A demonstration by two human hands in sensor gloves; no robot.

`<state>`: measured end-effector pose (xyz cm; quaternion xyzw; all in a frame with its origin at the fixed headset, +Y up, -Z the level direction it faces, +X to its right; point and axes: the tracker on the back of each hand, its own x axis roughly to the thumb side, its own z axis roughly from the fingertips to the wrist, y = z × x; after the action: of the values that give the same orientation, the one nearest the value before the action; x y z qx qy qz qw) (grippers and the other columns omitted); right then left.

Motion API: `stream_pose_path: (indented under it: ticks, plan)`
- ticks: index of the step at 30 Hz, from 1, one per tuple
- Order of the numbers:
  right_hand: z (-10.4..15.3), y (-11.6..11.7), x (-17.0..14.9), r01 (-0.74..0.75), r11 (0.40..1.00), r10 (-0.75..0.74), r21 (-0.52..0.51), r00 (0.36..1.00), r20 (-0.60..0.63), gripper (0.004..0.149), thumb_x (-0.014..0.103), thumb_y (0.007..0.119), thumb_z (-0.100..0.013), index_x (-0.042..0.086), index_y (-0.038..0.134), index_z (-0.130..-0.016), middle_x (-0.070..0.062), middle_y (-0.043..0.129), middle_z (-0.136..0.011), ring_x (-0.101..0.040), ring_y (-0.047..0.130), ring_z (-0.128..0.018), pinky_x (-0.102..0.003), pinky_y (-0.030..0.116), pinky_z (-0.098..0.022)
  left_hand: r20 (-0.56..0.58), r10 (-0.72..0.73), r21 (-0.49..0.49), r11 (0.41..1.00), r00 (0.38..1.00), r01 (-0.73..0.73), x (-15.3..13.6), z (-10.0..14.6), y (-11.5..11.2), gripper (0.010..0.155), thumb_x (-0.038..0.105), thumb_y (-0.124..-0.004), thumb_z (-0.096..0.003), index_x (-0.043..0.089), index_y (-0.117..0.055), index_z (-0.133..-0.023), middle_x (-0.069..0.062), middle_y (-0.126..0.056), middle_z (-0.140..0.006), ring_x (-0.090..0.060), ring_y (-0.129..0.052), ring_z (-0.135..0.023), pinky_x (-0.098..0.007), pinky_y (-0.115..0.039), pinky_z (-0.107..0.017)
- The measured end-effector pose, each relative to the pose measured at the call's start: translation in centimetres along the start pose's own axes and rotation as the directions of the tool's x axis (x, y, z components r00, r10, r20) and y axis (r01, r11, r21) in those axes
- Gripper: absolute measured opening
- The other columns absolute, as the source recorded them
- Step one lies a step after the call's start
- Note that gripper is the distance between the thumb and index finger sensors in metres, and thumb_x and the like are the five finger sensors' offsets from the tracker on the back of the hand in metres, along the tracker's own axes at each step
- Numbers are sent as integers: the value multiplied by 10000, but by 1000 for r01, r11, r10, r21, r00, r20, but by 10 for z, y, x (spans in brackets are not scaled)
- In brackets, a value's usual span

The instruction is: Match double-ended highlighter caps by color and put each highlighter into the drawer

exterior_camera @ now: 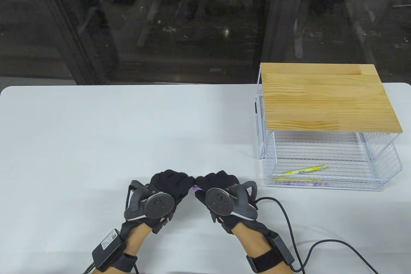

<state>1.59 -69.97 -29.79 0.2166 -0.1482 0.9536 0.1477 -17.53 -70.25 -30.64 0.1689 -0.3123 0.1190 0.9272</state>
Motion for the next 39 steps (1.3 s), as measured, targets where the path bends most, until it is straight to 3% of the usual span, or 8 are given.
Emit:
stream_pose_path:
  ticks: [5,13,23,30,32,39]
  plan:
    - [1,-1,4,-74,996,73,-51,997,-22,453,472,901,-381,257,935,-779,12,1020,-699,-287,967,-610,-505,792,-501,-11,8,13,1000,1000,-8,1,0,1,472,326,-868,-381,280,-903,-849,26,-971,-835,-300,-947,-706,-602,-801,-495]
    - [1,-8,-2,-55,996,54,-64,998,-23,414,474,908,-379,327,943,-765,48,1005,-724,-275,958,-632,-492,793,-509,-28,86,-11,996,996,-86,-2,0,5,499,353,-873,-383,294,-883,-878,19,-946,-879,-308,-924,-757,-616,-788,-511]
    - [-2,-8,-11,-59,998,57,-23,996,-70,399,413,871,-404,333,896,-794,25,967,-753,-291,936,-645,-499,775,-514,-87,116,127,986,989,-104,-19,8,30,501,367,-860,-390,307,-869,-887,13,-929,-898,-315,-917,-764,-620,-784,-513]
    - [-2,-11,-26,-81,997,78,-6,976,-202,414,400,844,-416,303,859,-818,5,945,-742,-294,927,-639,-501,772,-518,-191,134,187,978,972,-98,-40,14,38,486,360,-858,-393,296,-884,-873,3,-944,-873,-316,-934,-724,-614,-792,-498]
    - [-2,-11,-31,-74,997,71,-3,969,-235,416,393,839,-420,293,852,-823,-1,942,-741,-300,925,-639,-505,769,-518,-218,121,162,983,968,-86,-44,14,36,482,356,-859,-394,293,-887,-872,-2,-946,-867,-316,-939,-709,-611,-795,-493]
    - [-2,-12,-40,-68,998,69,11,957,-282,423,390,834,-425,276,841,-831,-6,939,-744,-308,924,-638,-510,767,-515,-328,-35,-122,992,944,-5,-51,5,3,461,373,-865,-396,292,-913,-848,5,-978,-816,-308,-961,-662,-582,-818,-462]
